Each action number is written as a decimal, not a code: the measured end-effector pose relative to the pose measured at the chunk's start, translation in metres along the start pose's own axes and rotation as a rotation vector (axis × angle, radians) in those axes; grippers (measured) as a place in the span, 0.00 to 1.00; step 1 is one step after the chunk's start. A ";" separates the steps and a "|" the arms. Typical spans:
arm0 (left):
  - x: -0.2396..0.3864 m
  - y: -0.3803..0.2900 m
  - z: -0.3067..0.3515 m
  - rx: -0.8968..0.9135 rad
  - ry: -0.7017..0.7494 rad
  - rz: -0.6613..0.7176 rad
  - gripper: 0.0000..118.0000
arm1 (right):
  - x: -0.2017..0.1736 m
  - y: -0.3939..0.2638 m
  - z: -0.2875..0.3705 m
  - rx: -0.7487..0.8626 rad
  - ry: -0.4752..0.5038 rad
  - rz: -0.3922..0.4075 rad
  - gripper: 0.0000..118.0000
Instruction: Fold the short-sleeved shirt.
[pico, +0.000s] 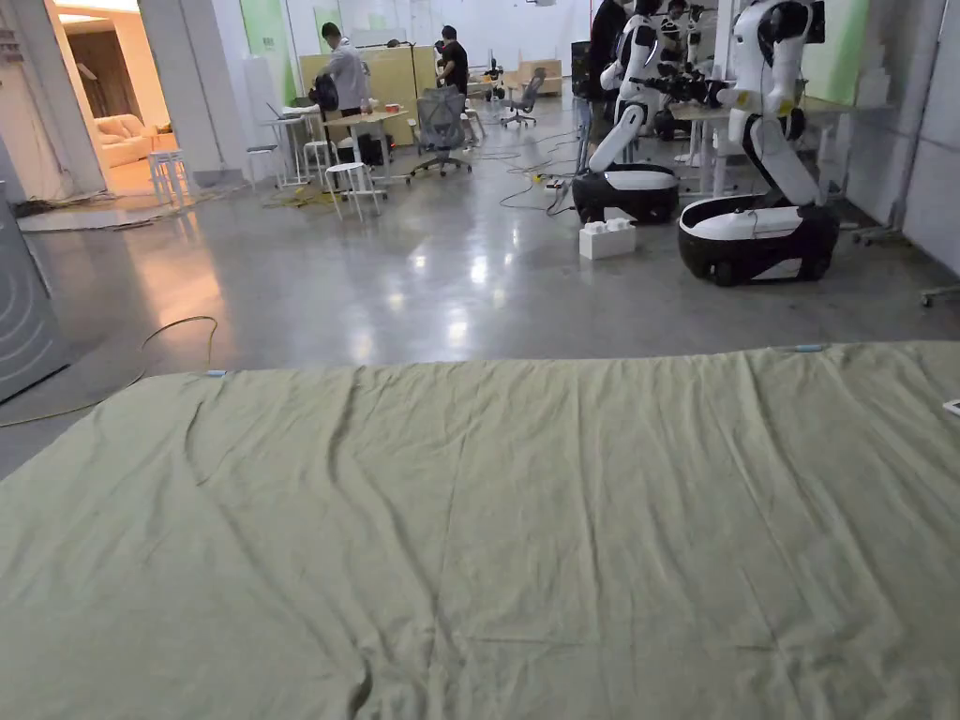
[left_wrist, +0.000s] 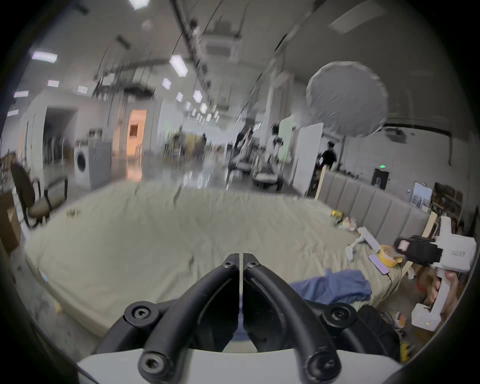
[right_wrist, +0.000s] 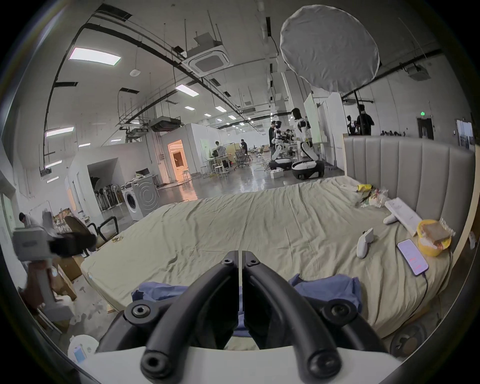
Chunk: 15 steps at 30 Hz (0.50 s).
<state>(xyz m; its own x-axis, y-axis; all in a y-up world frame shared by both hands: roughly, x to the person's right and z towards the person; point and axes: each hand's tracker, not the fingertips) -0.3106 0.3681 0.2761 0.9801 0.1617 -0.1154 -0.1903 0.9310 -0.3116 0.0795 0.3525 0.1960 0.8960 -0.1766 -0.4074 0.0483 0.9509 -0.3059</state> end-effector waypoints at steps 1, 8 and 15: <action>-0.014 -0.007 -0.019 -0.091 0.023 0.051 0.04 | 0.002 -0.003 -0.002 -0.016 0.008 -0.026 0.02; -0.117 -0.073 -0.120 -0.319 -0.031 0.459 0.89 | 0.011 -0.015 0.000 -0.062 0.033 -0.105 0.02; -0.164 -0.129 -0.165 -0.415 -0.061 0.764 0.83 | 0.026 -0.028 -0.001 -0.121 -0.013 -0.194 0.02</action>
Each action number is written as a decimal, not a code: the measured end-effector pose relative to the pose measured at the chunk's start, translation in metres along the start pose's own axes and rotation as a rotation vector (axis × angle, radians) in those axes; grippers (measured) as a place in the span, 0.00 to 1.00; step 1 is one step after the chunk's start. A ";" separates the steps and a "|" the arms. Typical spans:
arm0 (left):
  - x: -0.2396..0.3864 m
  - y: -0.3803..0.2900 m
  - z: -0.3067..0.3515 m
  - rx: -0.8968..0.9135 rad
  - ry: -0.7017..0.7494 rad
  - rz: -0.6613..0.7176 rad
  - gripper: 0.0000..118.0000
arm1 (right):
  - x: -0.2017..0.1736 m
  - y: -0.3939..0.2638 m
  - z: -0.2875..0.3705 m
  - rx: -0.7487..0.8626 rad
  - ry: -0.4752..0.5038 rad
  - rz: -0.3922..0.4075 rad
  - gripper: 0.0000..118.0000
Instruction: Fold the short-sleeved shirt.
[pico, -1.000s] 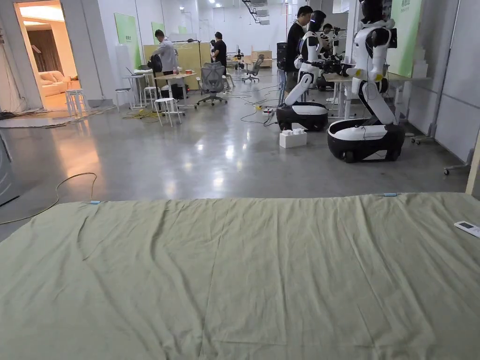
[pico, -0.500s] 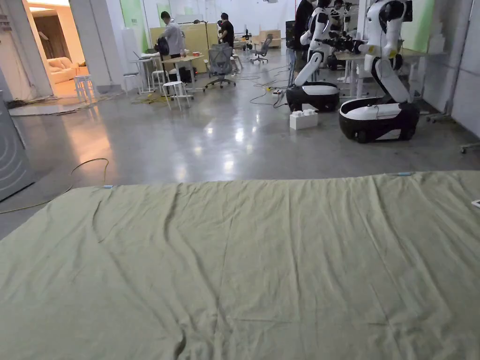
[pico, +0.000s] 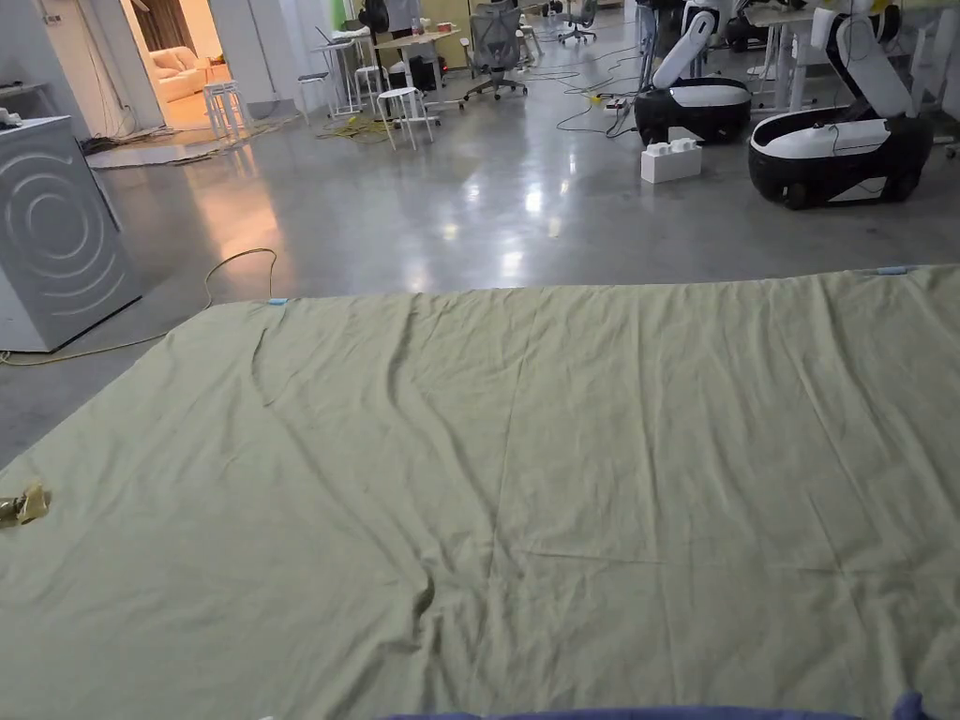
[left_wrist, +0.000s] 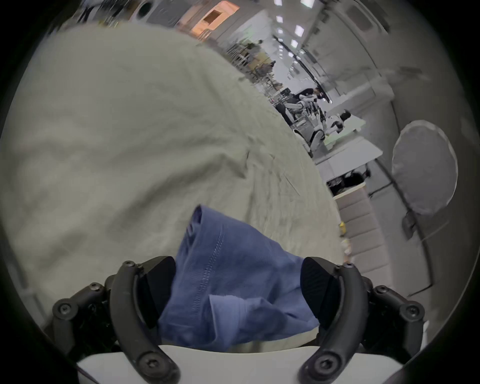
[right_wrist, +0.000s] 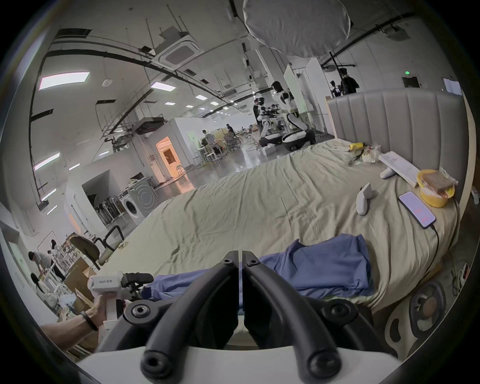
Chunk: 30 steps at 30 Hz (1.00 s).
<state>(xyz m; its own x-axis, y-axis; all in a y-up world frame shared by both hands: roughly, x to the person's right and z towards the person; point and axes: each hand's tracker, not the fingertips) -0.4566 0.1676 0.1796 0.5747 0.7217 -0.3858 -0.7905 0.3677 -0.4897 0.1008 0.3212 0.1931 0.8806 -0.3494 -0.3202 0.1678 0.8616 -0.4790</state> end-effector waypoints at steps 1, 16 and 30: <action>-0.003 -0.005 -0.002 0.008 -0.045 0.048 0.82 | 0.000 0.000 0.000 -0.003 -0.002 -0.006 0.02; 0.035 -0.003 0.044 0.268 -0.063 0.132 0.08 | 0.011 -0.005 0.009 -0.032 -0.022 -0.011 0.02; 0.117 -0.037 0.035 0.270 0.130 -0.503 0.08 | 0.011 -0.019 -0.001 -0.065 -0.019 -0.050 0.02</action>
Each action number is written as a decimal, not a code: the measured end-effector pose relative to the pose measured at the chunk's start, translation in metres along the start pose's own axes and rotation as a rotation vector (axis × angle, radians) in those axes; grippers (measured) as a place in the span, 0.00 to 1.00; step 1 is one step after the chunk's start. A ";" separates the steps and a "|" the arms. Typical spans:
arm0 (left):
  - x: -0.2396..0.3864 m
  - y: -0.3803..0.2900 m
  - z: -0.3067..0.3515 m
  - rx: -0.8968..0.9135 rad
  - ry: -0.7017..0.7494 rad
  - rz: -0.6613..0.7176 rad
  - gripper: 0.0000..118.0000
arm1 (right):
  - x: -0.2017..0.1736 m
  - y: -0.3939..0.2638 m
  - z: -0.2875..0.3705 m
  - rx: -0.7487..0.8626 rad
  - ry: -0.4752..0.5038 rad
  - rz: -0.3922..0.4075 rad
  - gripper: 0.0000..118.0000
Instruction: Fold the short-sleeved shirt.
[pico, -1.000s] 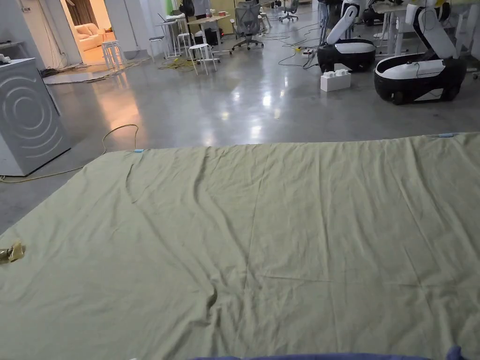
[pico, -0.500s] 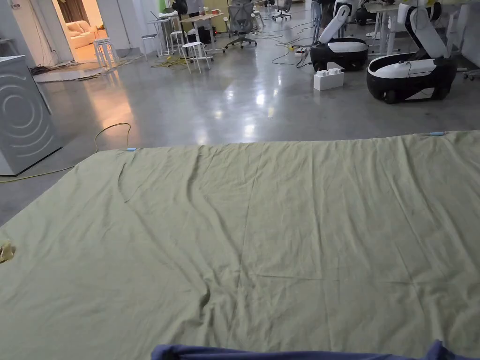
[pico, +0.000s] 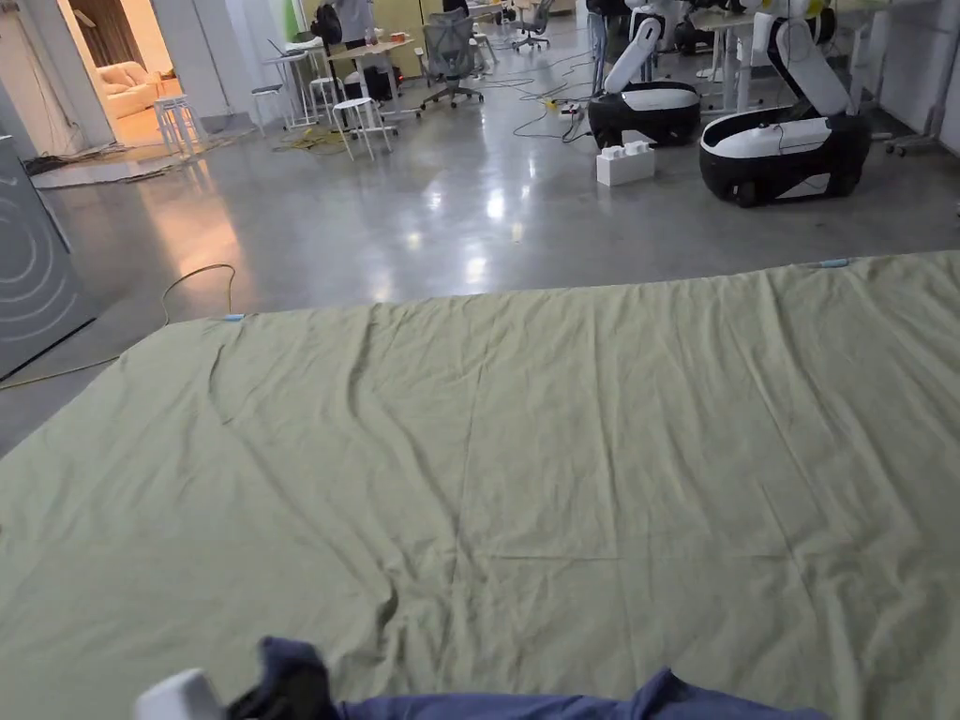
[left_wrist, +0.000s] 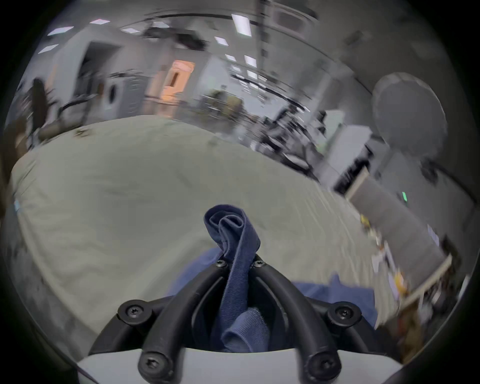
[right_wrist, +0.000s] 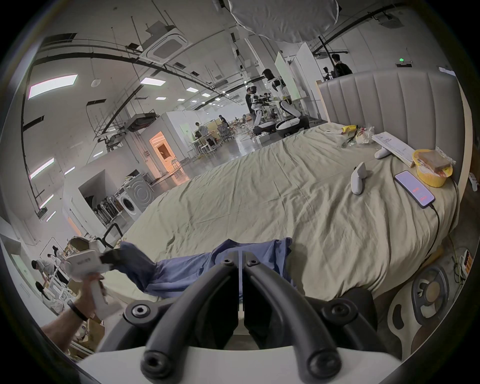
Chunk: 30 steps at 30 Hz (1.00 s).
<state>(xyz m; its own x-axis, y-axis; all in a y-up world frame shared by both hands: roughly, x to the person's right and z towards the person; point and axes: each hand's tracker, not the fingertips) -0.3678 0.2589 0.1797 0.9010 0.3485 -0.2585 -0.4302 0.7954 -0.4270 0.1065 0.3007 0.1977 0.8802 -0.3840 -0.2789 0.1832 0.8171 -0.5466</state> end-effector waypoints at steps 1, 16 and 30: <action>0.028 -0.018 -0.012 -0.036 -0.004 -0.064 0.08 | -0.002 0.001 0.002 0.005 0.006 0.007 0.02; 0.106 -0.077 -0.036 -0.104 -0.169 -0.159 0.80 | 0.033 -0.012 0.028 -0.007 -0.091 -0.053 0.02; 0.100 -0.116 -0.088 -0.321 -0.177 0.174 0.05 | 0.022 -0.012 0.024 -0.037 -0.092 0.012 0.02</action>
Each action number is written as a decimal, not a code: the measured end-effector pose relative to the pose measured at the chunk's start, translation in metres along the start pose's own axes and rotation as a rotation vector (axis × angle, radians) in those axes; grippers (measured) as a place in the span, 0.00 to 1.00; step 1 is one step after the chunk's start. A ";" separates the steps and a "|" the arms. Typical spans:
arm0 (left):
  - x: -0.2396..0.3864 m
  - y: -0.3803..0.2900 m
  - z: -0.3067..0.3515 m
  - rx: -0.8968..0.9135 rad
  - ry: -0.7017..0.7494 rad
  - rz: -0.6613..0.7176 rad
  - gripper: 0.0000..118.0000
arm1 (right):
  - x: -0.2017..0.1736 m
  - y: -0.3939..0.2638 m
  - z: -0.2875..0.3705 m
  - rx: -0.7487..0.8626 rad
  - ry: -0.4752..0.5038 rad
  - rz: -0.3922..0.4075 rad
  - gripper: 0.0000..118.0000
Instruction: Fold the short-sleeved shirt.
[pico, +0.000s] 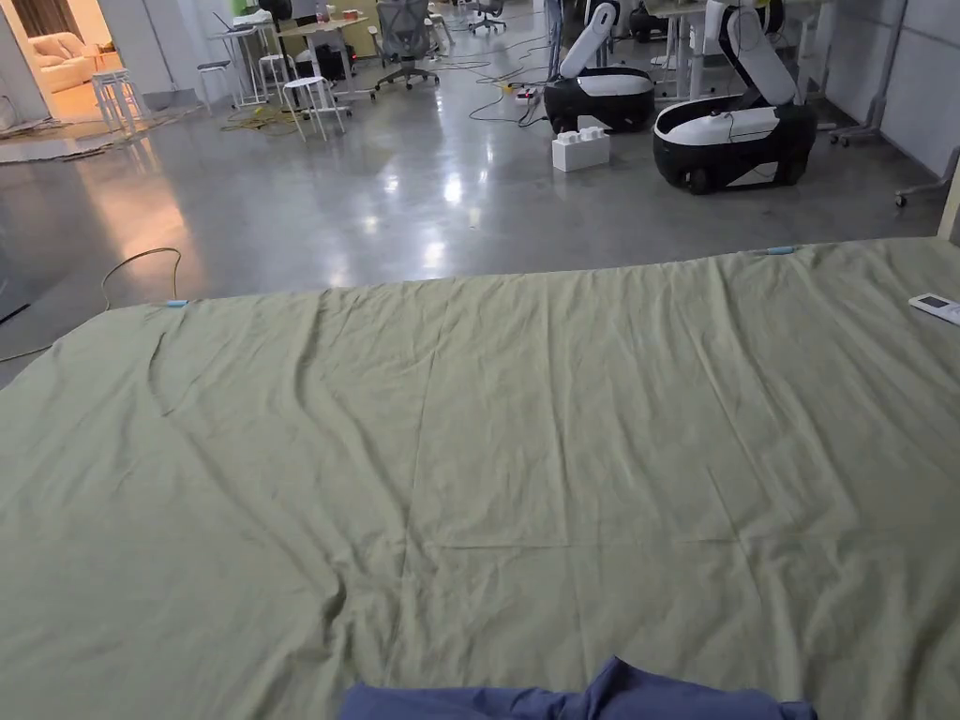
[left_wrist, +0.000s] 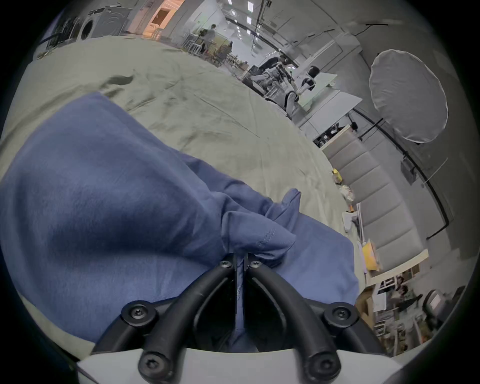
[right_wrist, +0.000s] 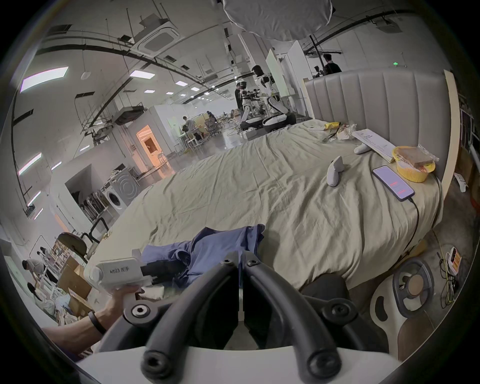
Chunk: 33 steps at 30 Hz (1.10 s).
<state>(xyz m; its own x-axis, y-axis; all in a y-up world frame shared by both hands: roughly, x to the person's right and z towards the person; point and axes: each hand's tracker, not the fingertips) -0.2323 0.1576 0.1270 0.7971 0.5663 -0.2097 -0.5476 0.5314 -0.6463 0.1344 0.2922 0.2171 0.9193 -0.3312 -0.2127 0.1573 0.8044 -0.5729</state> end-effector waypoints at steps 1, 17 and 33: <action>0.000 0.009 0.004 -0.027 -0.013 0.029 0.05 | 0.000 0.000 -0.001 -0.004 0.002 -0.001 0.02; -0.153 0.070 0.096 0.188 -0.118 0.548 0.80 | -0.013 -0.001 -0.016 -0.032 0.141 0.006 0.02; -0.125 0.105 0.175 0.427 -0.167 0.521 0.07 | 0.001 -0.003 -0.013 -0.062 0.072 -0.046 0.02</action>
<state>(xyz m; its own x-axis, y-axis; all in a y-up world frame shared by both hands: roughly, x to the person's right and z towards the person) -0.4338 0.2528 0.2141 0.3718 0.8863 -0.2761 -0.9279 0.3459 -0.1391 0.1303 0.2830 0.2077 0.8830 -0.4035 -0.2398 0.1741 0.7559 -0.6311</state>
